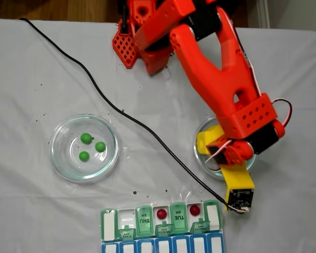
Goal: Sort medicines into box.
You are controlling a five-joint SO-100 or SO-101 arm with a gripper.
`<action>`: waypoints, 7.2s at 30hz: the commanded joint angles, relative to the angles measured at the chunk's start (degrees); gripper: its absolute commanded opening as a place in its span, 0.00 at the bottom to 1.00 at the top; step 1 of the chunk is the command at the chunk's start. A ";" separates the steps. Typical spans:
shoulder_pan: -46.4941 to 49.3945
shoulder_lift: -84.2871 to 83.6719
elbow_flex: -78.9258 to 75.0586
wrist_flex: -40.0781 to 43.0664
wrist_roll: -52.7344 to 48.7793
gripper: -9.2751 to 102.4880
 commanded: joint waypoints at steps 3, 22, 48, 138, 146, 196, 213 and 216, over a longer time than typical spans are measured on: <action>0.79 0.09 -3.87 -1.32 -1.58 0.20; 2.11 0.35 -4.22 -5.89 -0.18 0.19; 0.53 3.78 -12.66 0.79 15.38 0.08; 35.95 4.57 -24.79 1.14 21.36 0.08; 36.39 2.37 -26.72 -3.60 21.01 0.08; 44.91 14.33 -27.16 14.85 7.73 0.08; 56.07 62.75 33.57 -3.25 12.48 0.16; 57.04 57.30 30.41 -3.16 15.73 0.18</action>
